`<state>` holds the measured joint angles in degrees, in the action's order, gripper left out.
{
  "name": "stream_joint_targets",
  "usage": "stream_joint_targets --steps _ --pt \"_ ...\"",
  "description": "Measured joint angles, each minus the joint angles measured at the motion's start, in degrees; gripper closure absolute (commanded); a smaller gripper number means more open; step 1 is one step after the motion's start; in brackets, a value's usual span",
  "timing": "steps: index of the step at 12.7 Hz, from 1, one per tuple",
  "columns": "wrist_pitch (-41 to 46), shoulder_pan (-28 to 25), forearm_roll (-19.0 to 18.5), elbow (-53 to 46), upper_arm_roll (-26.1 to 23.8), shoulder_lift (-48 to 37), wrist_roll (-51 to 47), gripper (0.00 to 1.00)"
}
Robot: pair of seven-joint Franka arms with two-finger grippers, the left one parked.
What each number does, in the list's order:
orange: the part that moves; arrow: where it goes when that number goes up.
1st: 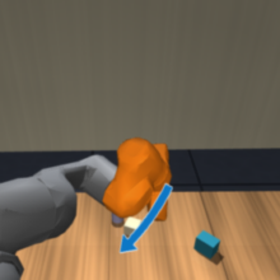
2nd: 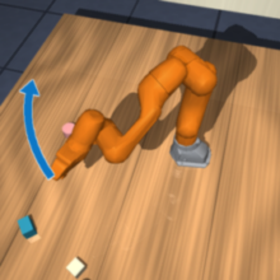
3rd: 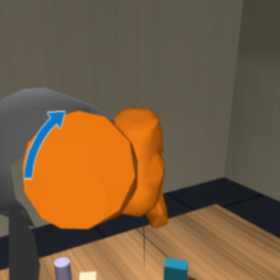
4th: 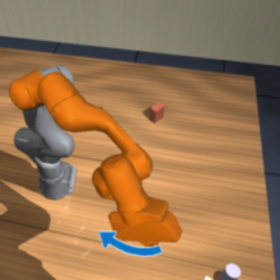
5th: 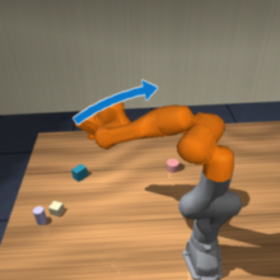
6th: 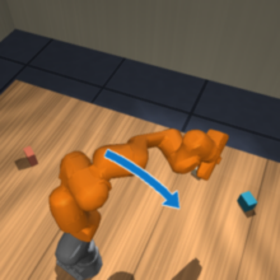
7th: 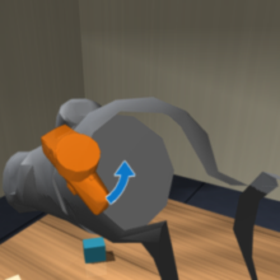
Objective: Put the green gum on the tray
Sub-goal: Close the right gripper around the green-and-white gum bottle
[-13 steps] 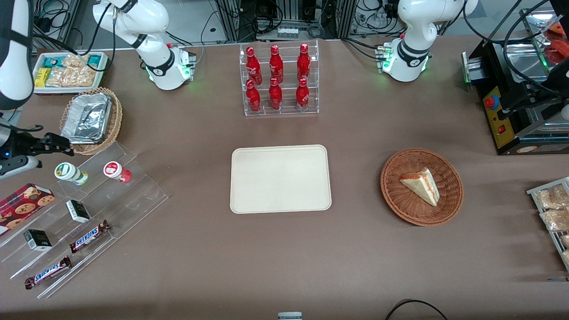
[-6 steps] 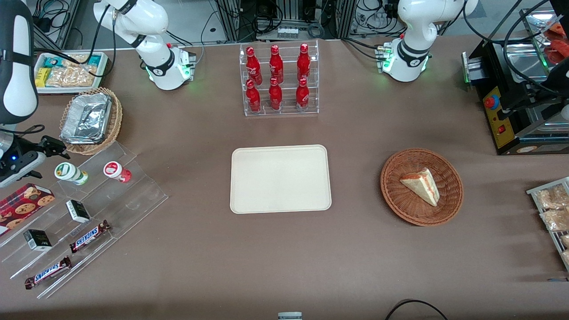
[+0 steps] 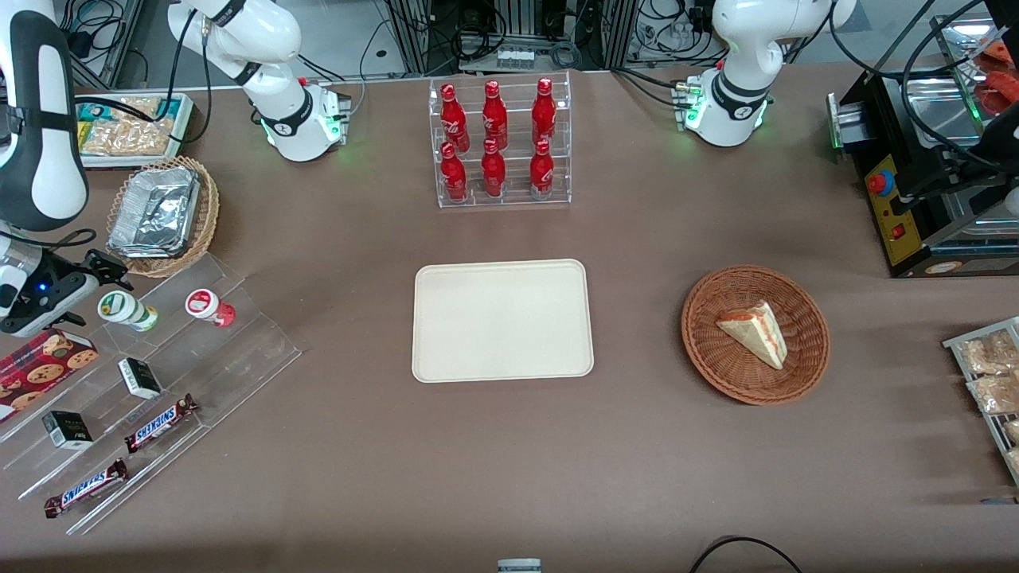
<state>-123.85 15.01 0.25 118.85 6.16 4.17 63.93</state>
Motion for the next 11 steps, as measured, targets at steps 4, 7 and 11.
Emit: stream_joint_targets --steps 4,7,11 --pt "-2.29 0.69 0.04 1.56 0.00 1.31 0.46 0.38" --pt "-2.90 0.69 0.08 2.50 -0.08 1.35 0.44 1.00" --pt "-2.88 0.63 0.14 2.51 -0.23 1.14 0.37 1.00"
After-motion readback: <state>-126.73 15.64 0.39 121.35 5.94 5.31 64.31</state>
